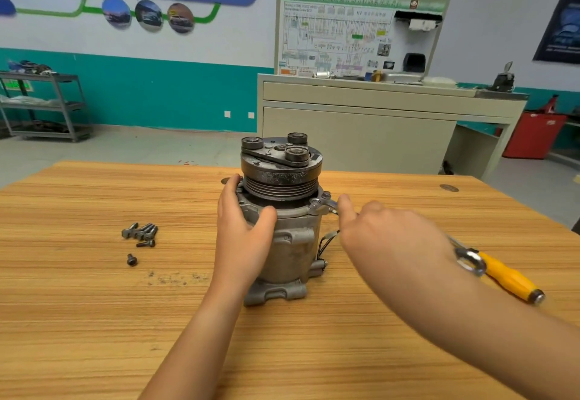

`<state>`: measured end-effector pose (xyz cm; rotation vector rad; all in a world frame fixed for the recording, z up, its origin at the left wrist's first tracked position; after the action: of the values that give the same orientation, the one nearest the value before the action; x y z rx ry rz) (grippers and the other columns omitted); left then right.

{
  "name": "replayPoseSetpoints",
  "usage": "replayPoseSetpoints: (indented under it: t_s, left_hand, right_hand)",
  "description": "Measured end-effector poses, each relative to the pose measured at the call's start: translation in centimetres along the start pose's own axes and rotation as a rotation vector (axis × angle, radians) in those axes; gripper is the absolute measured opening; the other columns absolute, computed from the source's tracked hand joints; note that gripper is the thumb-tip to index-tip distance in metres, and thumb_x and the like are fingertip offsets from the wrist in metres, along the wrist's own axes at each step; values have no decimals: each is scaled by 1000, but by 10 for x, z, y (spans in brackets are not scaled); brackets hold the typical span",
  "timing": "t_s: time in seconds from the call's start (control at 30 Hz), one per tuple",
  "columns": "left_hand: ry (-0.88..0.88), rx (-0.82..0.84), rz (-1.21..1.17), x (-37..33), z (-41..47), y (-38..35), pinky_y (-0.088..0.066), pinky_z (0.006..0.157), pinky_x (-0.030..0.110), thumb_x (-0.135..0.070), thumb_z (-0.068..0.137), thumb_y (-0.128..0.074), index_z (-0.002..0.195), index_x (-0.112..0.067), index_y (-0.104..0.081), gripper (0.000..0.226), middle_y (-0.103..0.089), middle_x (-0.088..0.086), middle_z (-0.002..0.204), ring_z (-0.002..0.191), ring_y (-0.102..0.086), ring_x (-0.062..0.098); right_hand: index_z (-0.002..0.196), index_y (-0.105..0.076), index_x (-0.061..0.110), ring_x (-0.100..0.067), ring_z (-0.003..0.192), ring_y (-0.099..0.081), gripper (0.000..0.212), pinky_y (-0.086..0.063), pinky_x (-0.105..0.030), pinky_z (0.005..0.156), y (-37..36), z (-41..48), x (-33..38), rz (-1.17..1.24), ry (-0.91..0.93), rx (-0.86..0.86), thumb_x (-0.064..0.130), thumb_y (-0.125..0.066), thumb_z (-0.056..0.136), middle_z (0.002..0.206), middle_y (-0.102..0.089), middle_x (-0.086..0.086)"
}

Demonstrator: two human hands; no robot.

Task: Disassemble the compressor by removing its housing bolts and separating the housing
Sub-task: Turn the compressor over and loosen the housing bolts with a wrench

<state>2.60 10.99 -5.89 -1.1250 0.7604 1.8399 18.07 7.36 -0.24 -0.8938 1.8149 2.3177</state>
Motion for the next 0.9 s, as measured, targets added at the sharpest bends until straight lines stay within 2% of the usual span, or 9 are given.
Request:
replayPoseSetpoints:
  t_s: [0.13,0.3,0.43,0.5,0.57,0.63,0.7,0.8,0.9]
  left_hand:
    - [-48,-29,50,-4,-3,-1,-26,105,25,-25,89,-56,143,-25,-27,61,-36,-10,143,129,-31,3]
    - [-44,-46,144,-4,-7,-3,-27,110,51,-31,93,-48,146,-21,-23,59,-37,-2,147,136,-33,17]
    - [-65,-55,178,-6,-9,-3,-28,110,51,-44,85,-39,148,-22,-16,70,-34,-1,149,137,-32,18]
    - [-65,-71,171,-6,-9,-2,-28,110,50,-45,82,-40,149,-26,-8,77,-27,-2,153,138,-30,17]
    - [-66,-88,181,-6,-8,-1,-28,110,51,-45,81,-40,149,-29,-4,79,-22,-4,154,139,-28,17]
    - [-75,-89,207,-7,-8,-1,-29,110,51,-45,81,-40,149,-30,-3,79,-20,-4,155,140,-27,17]
    - [-91,-82,222,-8,-8,-1,-31,109,49,-44,82,-40,150,-28,-4,78,-21,-4,155,139,-28,18]
    - [-93,-70,219,-5,-6,-2,-32,109,48,-44,82,-40,150,-27,-7,77,-21,-5,155,136,-34,21]
    - [-88,-65,174,-4,-6,-1,-31,111,44,-45,82,-39,149,-30,-9,75,-23,-6,154,139,-28,15]
  right_hand:
    - [140,5,-11,-20,68,-50,64,-21,-26,34,0,-1,21,-62,26,28,-11,-32,88,114,-48,-20]
    - [145,4,3,-19,52,-36,69,-30,-26,37,-1,7,-6,-128,78,-29,-4,-39,91,72,-34,-7]
    - [145,4,27,-13,53,-32,67,-27,-24,40,-3,29,-44,-192,211,-144,8,-36,94,71,-27,1]
    - [145,-1,30,-14,61,-37,65,-27,-23,43,-12,42,-56,-167,225,-200,7,-36,94,82,-39,0]
    - [142,-25,21,-18,71,-46,57,-41,-27,49,-21,53,-56,-116,264,-291,2,-44,91,96,-55,-6]
    - [115,-58,5,-26,58,-55,40,-49,-33,44,-24,60,-52,2,269,-445,-10,-61,78,77,-61,-15]
    - [90,-66,-1,-29,48,-53,27,-46,-33,35,-21,65,-46,138,250,-599,-17,-67,68,62,-59,-16]
    - [87,-65,-3,-32,54,-57,18,-47,-35,39,-23,72,-42,336,186,-654,-13,-61,73,66,-62,-16]
    - [101,-60,10,-24,50,-53,24,-38,-33,46,-29,59,-67,842,-54,-720,-5,-50,85,59,-56,-3]
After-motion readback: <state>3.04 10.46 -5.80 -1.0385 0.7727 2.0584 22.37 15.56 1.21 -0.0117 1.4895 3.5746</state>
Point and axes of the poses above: each hand's wrist, its own z-axis towards the middle knuckle, its own y-axis out of the back of the hand, x = y × z, the point moved 8 cm from there along z, towards the middle knuckle
